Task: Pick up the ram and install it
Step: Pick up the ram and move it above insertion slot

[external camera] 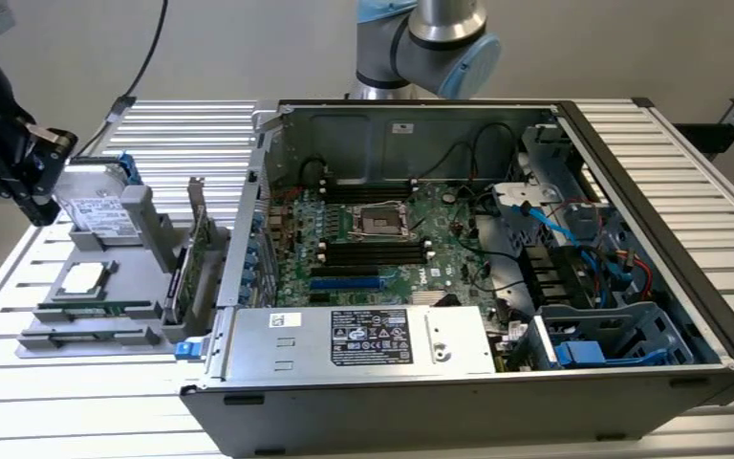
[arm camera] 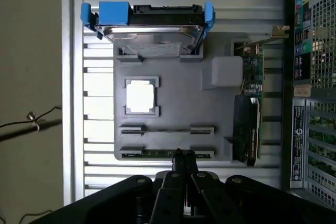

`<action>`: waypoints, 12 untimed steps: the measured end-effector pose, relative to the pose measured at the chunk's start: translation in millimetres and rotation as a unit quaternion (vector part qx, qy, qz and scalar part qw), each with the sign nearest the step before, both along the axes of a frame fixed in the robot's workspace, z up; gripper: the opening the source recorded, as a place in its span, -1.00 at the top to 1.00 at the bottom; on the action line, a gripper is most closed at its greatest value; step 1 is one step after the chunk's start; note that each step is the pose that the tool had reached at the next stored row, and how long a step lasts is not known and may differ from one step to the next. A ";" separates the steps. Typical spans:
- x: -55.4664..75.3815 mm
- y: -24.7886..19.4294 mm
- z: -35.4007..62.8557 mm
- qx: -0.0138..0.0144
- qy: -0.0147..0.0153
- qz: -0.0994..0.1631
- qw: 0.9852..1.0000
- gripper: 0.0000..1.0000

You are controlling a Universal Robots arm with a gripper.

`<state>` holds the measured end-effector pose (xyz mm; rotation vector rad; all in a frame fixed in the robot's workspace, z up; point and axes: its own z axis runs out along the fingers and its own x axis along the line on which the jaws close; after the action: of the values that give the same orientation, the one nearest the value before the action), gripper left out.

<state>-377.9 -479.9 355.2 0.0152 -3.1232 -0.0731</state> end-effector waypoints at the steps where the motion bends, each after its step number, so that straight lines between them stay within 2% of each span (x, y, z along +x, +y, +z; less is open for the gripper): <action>1: 0.1 0.0 -0.1 0.000 0.000 0.009 1.000 0.80; 6: 0.1 0.0 -0.6 0.000 0.000 0.054 0.999 0.80; 9: 0.0 0.0 -0.9 0.000 0.000 0.082 0.997 0.80; 12: 0.1 0.0 -1.3 0.000 0.000 0.109 0.994 0.80</action>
<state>-377.9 -479.9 353.9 0.3553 -3.0980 -0.0695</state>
